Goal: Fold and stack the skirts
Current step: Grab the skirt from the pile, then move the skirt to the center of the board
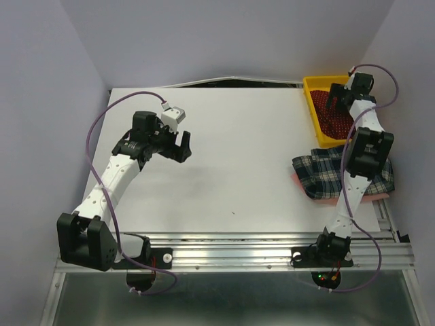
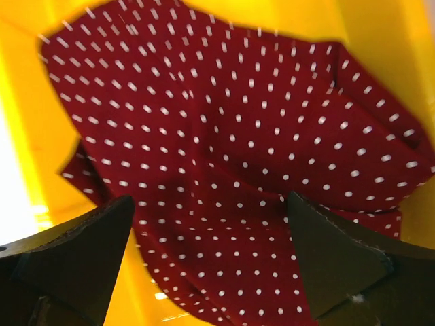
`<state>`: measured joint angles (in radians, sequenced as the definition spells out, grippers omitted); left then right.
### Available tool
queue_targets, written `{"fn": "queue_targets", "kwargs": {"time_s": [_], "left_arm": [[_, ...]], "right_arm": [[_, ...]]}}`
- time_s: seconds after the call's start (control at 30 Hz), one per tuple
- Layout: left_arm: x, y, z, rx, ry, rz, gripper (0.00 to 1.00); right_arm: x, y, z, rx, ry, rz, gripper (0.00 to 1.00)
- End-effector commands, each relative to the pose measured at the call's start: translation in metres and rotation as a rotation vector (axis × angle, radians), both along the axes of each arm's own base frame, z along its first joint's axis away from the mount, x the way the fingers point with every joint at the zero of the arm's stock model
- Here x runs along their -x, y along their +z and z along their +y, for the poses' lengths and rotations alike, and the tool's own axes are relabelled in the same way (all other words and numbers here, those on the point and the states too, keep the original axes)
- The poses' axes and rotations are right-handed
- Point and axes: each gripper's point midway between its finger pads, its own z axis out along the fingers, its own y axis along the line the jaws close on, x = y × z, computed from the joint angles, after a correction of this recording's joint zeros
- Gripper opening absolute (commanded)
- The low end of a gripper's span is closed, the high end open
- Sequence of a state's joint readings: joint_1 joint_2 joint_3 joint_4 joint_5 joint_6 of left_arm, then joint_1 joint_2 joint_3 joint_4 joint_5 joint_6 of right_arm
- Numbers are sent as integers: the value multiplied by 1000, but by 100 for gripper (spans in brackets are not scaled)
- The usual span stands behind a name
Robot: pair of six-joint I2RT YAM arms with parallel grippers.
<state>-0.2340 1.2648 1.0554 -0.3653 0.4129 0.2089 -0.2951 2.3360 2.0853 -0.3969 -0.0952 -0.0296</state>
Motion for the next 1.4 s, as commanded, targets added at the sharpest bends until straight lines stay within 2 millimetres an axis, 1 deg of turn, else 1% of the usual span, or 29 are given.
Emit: {"fn": "queue_targets", "kwargs": {"time_s": [0.0, 0.03, 0.13, 0.17, 0.23, 0.27, 0.33, 0.37, 0.4, 0.47, 0.5, 0.6, 0.63, 0.7, 0.73, 0.8, 0.83, 0.9, 0.97, 1.0, 1.03, 1.07, 1.13, 1.17, 1.2, 1.23, 1.27, 1.33, 1.37], "left_arm": [[3, 13, 0, 11, -10, -53, 98], [4, 13, 1, 10, -7, -57, 98], [7, 14, 3, 5, 1, -64, 98], [8, 14, 4, 2, 3, -67, 98], [9, 15, 7, -10, 13, -76, 98], [10, 15, 8, -14, 15, -80, 98], [10, 18, 10, -18, 20, -94, 98], [10, 18, 10, -20, 24, -93, 98], [9, 17, 11, -21, 28, -87, 98], [8, 17, 11, -21, 36, -76, 98], [7, 16, 12, -16, 44, -67, 98], [5, 18, 15, 21, 53, -41, 98], [2, 23, 19, 47, 60, -40, 98], [-1, 26, 23, 72, 65, -26, 98], [-5, 35, 28, 90, 70, -38, 98], [-11, 47, 36, 110, 82, -53, 98], [-14, 52, 39, 116, 88, -61, 98], [-16, 58, 45, 126, 98, -59, 98], [-22, 71, 58, 148, 131, -74, 98], [-23, 78, 66, 168, 149, -67, 97], [-24, 84, 64, 180, 136, -75, 97], [-25, 88, 68, 189, 142, -80, 97], [-24, 103, 80, 213, 153, -100, 96], [-24, 107, 84, 215, 157, -110, 96], [-23, 112, 92, 215, 174, -120, 96], [-19, 120, 93, 217, 168, -144, 96], [-17, 123, 96, 207, 167, -161, 96], [-8, 132, 98, 187, 161, -208, 96], [-6, 130, 98, 180, 164, -215, 96]], "right_arm": [[8, -20, -16, 69, -14, 65, 98], [10, -35, -16, 64, -15, 95, 98], [16, -57, -13, 43, -14, 147, 93], [17, -60, -12, 32, -14, 155, 91], [18, -60, -7, 7, -5, 159, 79], [19, -54, -4, -11, -10, 152, 73], [20, -43, 5, -46, 14, 132, 52], [20, -24, 8, -53, 20, 99, 45], [19, -13, 10, -59, 29, 80, 25], [17, 14, 20, -82, 68, 29, 10], [17, 40, 22, -78, 75, -15, 1], [18, 94, 38, -98, 152, -109, 1], [22, 124, 44, -93, 175, -161, 1], [29, 162, 63, -127, 263, -238, 1], [37, 193, 76, -134, 319, -298, 1], [50, 231, 95, -133, 386, -361, 1], [55, 241, 99, -133, 400, -373, 1], [63, 262, 125, -186, 447, -399, 1], [79, 290, 149, -243, 523, -449, 1], [91, 307, 168, -286, 581, -478, 1], [91, 307, 173, -289, 590, -478, 1], [104, 322, 188, -328, 642, -504, 1], [122, 337, 225, -364, 762, -530, 1], [128, 334, 240, -374, 797, -522, 1], [144, 346, 256, -364, 839, -544, 1], [153, 346, 271, -362, 876, -543, 1], [162, 336, 301, -367, 939, -517, 1], [180, 331, 327, -365, 990, -502, 1], [187, 323, 348, -370, 1019, -481, 1]]}}
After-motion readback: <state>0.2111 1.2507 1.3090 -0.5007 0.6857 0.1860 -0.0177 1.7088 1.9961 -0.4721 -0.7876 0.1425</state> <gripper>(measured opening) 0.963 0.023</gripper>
